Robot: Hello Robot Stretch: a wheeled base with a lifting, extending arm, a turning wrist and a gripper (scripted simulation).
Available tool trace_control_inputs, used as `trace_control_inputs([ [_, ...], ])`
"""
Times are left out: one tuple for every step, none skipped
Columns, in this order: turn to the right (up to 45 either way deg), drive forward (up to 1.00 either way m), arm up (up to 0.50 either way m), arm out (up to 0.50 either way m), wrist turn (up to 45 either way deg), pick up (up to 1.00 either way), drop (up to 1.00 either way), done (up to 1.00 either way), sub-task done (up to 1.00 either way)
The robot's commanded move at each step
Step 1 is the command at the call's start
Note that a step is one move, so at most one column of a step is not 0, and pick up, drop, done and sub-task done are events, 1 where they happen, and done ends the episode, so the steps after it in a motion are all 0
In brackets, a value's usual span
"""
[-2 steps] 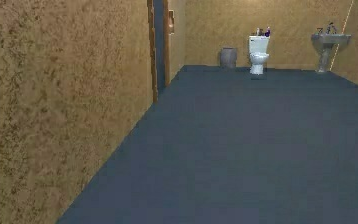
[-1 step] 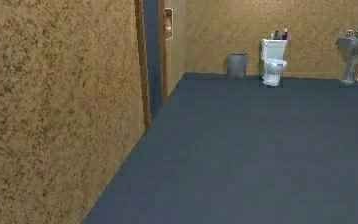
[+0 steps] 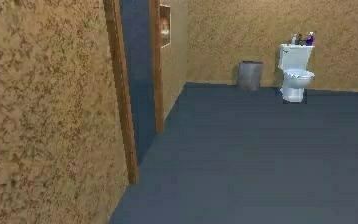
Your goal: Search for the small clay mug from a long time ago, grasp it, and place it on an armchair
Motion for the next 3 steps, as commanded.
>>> trace_control_inputs([
  [0.0, 1.00, 0.00, 0.00, 0.0, 0.00, 0.00, 0.00, 0.00],
  [-3.0, 0.00, 0.00, 0.00, 0.0, 0.00, 0.00, 0.00, 0.00],
  [0.0, 0.70, 0.00, 0.00, 0.0, 0.00, 0.00, 0.00, 0.00],
])
